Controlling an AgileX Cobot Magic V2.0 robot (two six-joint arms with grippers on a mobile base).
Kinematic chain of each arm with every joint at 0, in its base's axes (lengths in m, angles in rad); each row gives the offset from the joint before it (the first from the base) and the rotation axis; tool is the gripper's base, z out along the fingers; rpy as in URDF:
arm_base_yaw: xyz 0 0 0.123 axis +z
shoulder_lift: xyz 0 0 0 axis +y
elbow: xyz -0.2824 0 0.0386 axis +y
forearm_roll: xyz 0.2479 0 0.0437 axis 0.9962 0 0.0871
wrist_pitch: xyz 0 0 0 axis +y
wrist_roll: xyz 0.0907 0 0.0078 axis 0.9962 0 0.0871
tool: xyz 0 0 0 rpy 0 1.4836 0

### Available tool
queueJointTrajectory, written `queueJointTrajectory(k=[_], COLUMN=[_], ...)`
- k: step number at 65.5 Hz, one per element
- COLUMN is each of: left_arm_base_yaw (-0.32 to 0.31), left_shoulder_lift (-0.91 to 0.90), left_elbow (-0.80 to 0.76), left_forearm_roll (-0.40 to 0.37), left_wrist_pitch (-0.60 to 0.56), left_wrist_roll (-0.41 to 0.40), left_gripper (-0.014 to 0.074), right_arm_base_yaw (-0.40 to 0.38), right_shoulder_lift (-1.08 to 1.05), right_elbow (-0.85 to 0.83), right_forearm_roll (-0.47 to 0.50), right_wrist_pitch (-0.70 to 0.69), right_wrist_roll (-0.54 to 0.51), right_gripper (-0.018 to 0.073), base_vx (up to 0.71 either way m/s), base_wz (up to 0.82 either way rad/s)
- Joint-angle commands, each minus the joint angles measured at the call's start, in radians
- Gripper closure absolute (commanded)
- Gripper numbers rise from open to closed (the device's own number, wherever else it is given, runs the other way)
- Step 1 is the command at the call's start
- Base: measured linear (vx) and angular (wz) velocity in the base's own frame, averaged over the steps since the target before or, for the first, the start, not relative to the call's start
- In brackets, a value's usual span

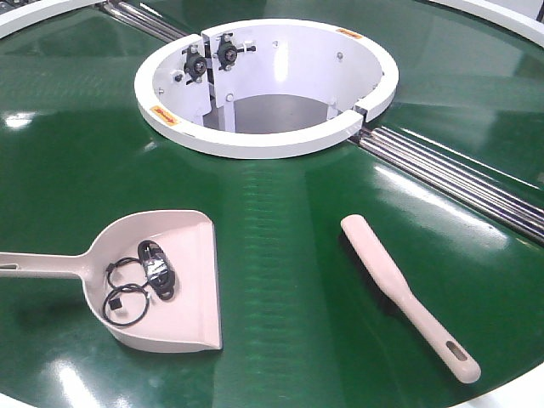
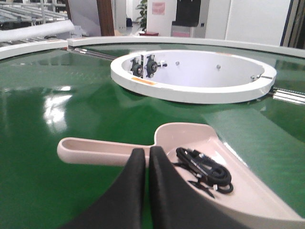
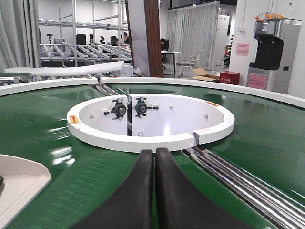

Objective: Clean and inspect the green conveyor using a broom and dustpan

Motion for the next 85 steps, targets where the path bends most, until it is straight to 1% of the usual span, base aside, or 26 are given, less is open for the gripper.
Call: queueJointTrajectory(k=[1, 11, 66, 70, 75, 80, 85], left_arm_base_yaw=[-0.001, 0.000, 0.000, 0.000, 0.000, 0.000, 0.000], left_shoulder_lift=[-0.016, -0.014, -0.014, -0.014, -0.014, -0.014, -0.014], left_elbow=[0.011, 0.010, 0.010, 0.010, 0.010, 0.010, 0.010], left_forearm_roll=[-0.016, -0.012, -0.013, -0.013, -0.013, -0.013, -0.013], left_wrist_pitch=[-0.091, -0.072, -0.071, -0.071, -0.071, -0.071, -0.071], left_wrist_roll=[-0.008, -0.010, -0.010, -0.010, -0.010, -0.010, -0.010], left_gripper=[0.0603, 0.0603, 0.0603, 0.0603, 0.0603, 0.0603, 0.0603], right_arm_base_yaw=[-0.004, -0.004, -0.009, -0.040, -0.132, -0.239, -0.295], right_shoulder_lift=[0.013, 0.013, 0.013, 0.013, 0.011, -0.005, -0.037], right_elbow=[-0.029, -0.029, -0.025, -0.011, 0.028, 0.086, 0.144], right_forearm_roll=[-0.003, -0.003, -0.003, -0.011, -0.011, -0.011, -0.011], right_wrist_pitch=[-0.075, -0.075, -0.075, -0.070, -0.070, -0.084, -0.105], right_wrist_roll=[-0.002, -0.002, -0.002, -0.006, 0.007, 0.053, 0.097], right_gripper=[0.0568, 0.0568, 0.0568, 0.0568, 0.0568, 0.0568, 0.0568], base_vx=[0.00, 0.00, 0.00, 0.00, 0.00, 0.00, 0.00], base_wz=[0.00, 0.00, 0.00, 0.00, 0.00, 0.00, 0.00])
